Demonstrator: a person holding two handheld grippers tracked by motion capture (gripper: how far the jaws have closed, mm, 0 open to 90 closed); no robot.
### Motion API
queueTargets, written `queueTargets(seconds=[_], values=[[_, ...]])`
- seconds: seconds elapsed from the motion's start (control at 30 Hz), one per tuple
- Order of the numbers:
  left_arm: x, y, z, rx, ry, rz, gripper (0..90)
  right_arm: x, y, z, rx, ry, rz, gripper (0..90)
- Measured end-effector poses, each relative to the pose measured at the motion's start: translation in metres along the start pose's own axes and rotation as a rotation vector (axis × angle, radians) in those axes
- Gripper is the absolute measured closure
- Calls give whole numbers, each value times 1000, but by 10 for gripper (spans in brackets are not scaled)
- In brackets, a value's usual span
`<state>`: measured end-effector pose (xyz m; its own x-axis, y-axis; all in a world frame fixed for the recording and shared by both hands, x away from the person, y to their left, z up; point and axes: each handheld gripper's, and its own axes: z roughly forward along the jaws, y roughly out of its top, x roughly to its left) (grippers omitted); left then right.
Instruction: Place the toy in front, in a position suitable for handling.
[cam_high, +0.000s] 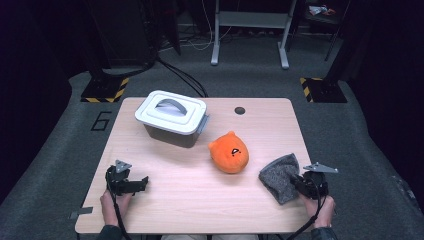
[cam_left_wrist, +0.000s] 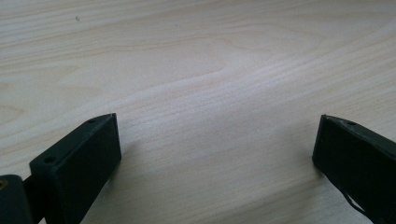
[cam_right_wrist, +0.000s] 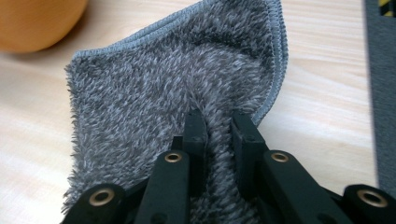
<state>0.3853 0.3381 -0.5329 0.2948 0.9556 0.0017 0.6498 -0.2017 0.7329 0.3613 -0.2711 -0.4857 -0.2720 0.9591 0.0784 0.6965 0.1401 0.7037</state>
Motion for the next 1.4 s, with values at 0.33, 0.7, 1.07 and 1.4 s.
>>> queueTargets(seconds=[0.33,0.7,1.07,1.4], values=[[0,0,0,0,0,0,6,-20,6,16,10,-58,95,773],[0,0,0,1,0,0,6,-32,13,27,17,-122,164,759],[0,0,0,0,1,2,6,-35,15,32,35,-158,176,407],[0,0,0,0,1,2,6,-27,21,15,-5,-100,137,150]])
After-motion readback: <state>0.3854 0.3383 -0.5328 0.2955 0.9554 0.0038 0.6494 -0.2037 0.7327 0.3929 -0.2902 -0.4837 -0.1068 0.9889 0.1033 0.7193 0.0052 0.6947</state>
